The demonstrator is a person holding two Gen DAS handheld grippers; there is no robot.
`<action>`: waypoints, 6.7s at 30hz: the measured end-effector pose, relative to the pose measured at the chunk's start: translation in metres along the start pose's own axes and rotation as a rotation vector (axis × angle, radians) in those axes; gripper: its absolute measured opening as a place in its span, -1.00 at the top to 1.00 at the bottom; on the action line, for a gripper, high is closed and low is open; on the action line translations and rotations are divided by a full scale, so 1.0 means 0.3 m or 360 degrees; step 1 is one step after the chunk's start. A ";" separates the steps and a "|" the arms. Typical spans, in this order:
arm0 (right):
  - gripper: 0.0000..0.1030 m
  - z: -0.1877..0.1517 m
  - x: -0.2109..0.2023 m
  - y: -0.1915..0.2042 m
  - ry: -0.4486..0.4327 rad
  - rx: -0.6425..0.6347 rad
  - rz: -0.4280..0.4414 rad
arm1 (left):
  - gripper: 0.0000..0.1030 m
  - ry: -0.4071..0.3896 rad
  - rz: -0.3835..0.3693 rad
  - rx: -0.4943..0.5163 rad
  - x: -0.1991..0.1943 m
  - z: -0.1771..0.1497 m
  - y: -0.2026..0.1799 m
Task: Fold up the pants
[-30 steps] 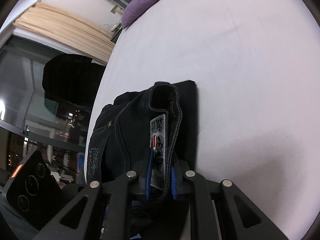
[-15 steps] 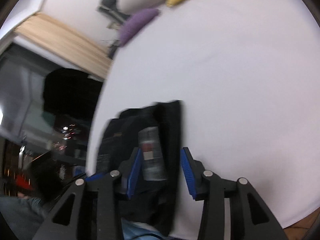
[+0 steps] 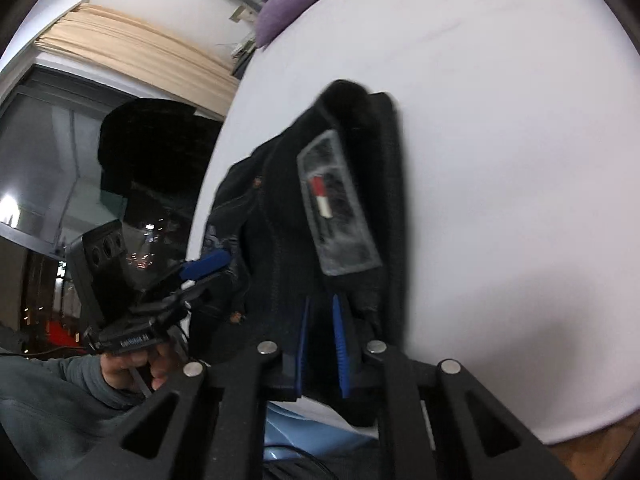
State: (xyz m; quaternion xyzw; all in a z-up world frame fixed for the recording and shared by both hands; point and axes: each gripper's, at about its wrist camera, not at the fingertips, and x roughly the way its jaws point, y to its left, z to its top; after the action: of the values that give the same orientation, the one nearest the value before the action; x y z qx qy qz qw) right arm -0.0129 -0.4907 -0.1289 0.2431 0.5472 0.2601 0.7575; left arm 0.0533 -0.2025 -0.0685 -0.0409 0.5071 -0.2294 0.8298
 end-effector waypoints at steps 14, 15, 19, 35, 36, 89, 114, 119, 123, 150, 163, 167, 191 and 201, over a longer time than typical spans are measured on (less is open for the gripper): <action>0.51 0.209 -0.021 0.220 -0.0061 -0.0275 0.0001 | -0.16 0.0045 0.0049 0.0031 0.123 0.006 -0.057; 0.46 0.232 0.024 0.229 -0.0014 -0.0290 0.0017 | -0.16 0.0047 0.0050 0.0031 0.126 0.007 -0.057; 0.46 0.289 0.205 0.156 0.0145 -0.0193 -0.0082 | -0.16 0.0053 0.0048 0.0037 0.120 0.005 -0.058; 0.35 0.108 0.038 0.180 0.0074 -0.0235 0.0036 | -0.16 0.0055 0.0052 0.0032 0.112 -0.006 -0.058; 0.31 0.074 0.072 0.169 0.0155 -0.0235 -0.0011 | -0.16 0.0055 0.0045 0.0028 0.108 -0.009 -0.058; 0.57 0.195 0.064 0.186 -0.0026 -0.0272 -0.0182 | 0.64 0.0128 -0.0327 -0.0447 0.075 -0.011 0.285; 0.59 0.919 0.532 0.404 -0.0033 -0.0308 -0.0050 | 0.66 -0.0139 -0.0103 -0.0475 -0.136 0.472 1.017; 0.49 0.931 0.670 0.262 0.0078 -0.0162 -0.0097 | 0.33 -0.0029 0.0010 -0.0493 0.057 0.402 1.074; 0.14 0.880 0.660 0.173 0.0015 -0.0035 0.0028 | 0.06 -0.0081 -0.0002 -0.0522 0.057 0.340 1.104; -1.00 0.073 -0.177 1.110 -0.1518 -0.0835 -0.0987 | -1.00 -0.1195 0.1118 0.0020 -0.998 -0.110 0.082; -1.00 -0.056 -0.178 1.103 -0.1174 -0.0513 -0.1022 | -1.00 -0.0607 0.0845 -0.0355 -0.880 -0.210 0.140; -1.00 -0.062 -0.119 1.098 -0.1092 -0.0519 -0.1040 | -1.00 -0.0546 0.0850 -0.0357 -0.791 -0.213 0.158; -1.00 -0.063 0.054 1.062 -0.0833 -0.0518 -0.1058 | -1.00 -0.0471 0.0875 -0.0390 -0.642 -0.184 0.255; -1.00 -0.068 0.062 1.046 -0.0811 -0.0507 -0.1058 | -1.00 -0.0460 0.0878 -0.0391 -0.624 -0.180 0.265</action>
State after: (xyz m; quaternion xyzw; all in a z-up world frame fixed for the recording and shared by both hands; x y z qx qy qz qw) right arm -0.0675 -0.2424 0.0571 -0.0094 0.3447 0.0155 0.9385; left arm -0.0373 -0.0436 0.0356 -0.0338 0.4001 0.0749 0.9128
